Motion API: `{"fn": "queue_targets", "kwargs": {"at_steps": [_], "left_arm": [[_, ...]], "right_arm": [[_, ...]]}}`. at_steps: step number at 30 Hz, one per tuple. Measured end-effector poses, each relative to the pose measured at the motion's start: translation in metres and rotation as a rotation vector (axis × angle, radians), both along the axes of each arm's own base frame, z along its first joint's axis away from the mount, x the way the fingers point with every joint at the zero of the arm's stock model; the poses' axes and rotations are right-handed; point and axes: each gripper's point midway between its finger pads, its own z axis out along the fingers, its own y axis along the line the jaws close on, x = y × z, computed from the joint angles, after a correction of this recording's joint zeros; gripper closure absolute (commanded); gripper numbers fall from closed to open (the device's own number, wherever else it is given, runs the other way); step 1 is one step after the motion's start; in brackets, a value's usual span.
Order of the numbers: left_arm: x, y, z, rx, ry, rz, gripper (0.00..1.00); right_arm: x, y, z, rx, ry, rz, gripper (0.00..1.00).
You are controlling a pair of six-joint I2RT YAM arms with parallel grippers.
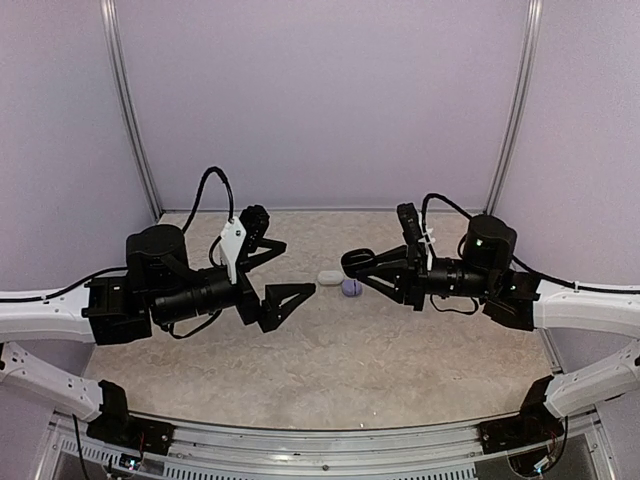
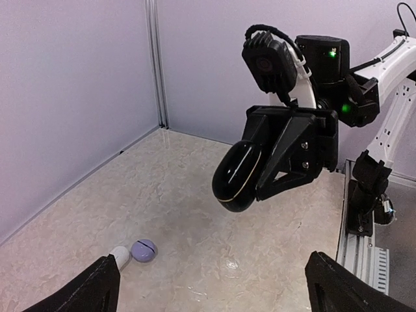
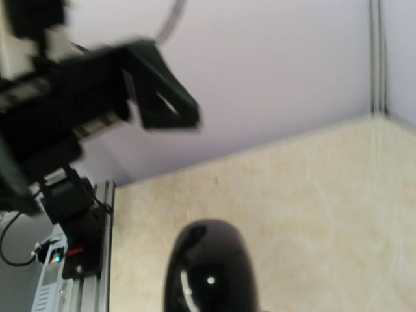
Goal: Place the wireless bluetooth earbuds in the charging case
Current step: Place the charging case with the earbuds.
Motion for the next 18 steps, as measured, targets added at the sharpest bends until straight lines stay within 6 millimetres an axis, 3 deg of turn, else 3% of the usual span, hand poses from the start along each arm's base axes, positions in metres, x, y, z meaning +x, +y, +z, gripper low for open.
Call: {"fn": "queue_targets", "kwargs": {"at_steps": [6,9,14,18], "left_arm": [[0.009,0.006,-0.003,-0.009,0.012,0.065,0.01],[0.012,0.008,-0.014,0.006,0.014,0.081,0.01],[0.013,0.012,-0.038,0.042,0.025,0.099,0.01],[0.014,0.016,-0.035,0.031,0.020,0.110,0.01]], "right_arm": [[0.015,0.010,-0.030,-0.088,0.142,-0.021,1.00],[0.022,0.015,-0.047,-0.123,0.215,-0.029,1.00],[0.041,0.025,-0.093,-0.204,0.367,-0.060,1.00],[0.060,0.033,-0.140,-0.285,0.489,-0.100,1.00]]}}
